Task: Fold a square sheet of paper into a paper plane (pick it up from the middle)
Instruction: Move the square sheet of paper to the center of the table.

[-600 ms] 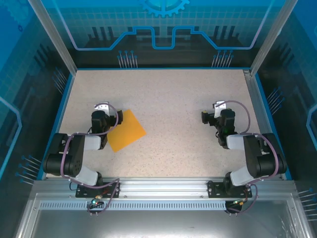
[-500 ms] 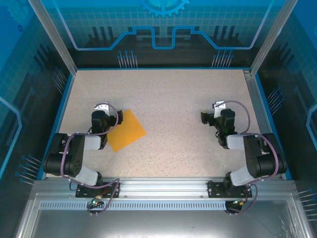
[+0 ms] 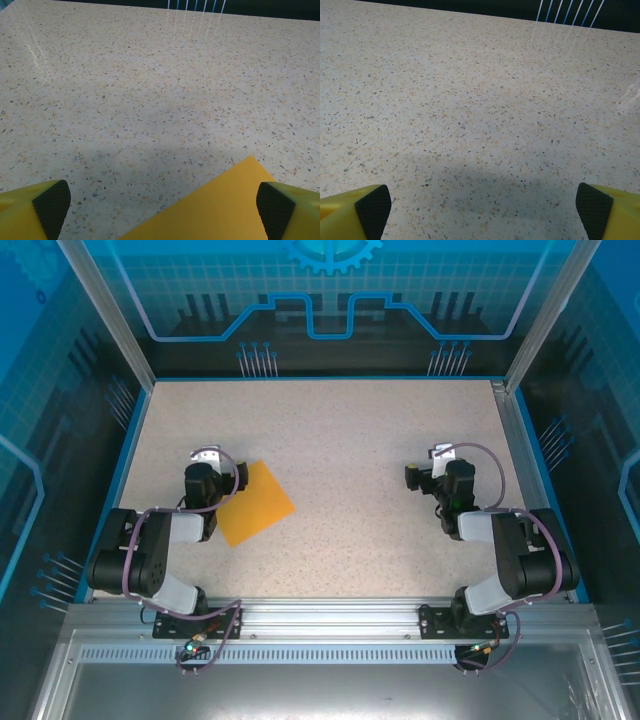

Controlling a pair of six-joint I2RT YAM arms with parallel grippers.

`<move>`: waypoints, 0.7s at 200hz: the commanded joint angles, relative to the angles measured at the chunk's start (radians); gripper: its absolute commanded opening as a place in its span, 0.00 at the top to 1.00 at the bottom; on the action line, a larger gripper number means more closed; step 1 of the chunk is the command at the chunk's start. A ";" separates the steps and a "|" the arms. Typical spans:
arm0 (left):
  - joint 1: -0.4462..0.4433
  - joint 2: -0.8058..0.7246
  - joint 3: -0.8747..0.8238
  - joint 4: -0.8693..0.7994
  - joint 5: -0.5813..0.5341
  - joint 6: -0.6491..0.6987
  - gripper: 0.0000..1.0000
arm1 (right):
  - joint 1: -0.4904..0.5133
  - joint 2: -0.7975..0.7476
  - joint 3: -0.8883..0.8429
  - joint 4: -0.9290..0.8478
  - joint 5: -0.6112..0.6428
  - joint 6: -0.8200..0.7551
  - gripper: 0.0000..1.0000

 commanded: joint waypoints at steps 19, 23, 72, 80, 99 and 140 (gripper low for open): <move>-0.005 -0.001 0.007 0.029 -0.008 -0.006 0.01 | -0.012 0.002 0.016 0.016 -0.017 -0.004 0.01; -0.005 0.000 0.007 0.030 -0.007 -0.005 0.01 | -0.010 0.002 0.016 0.016 -0.017 -0.003 0.01; -0.005 -0.001 0.006 0.030 -0.008 -0.006 0.01 | -0.011 0.002 0.017 0.016 -0.018 -0.003 0.01; -0.005 0.000 0.007 0.029 -0.008 -0.005 0.01 | -0.011 0.003 0.017 0.014 -0.019 -0.004 0.01; -0.005 -0.001 0.007 0.029 -0.008 -0.005 0.01 | -0.012 0.003 0.017 0.013 -0.022 -0.005 0.01; -0.005 -0.001 0.007 0.031 -0.008 -0.005 0.01 | -0.019 0.003 0.021 0.006 -0.042 -0.002 0.01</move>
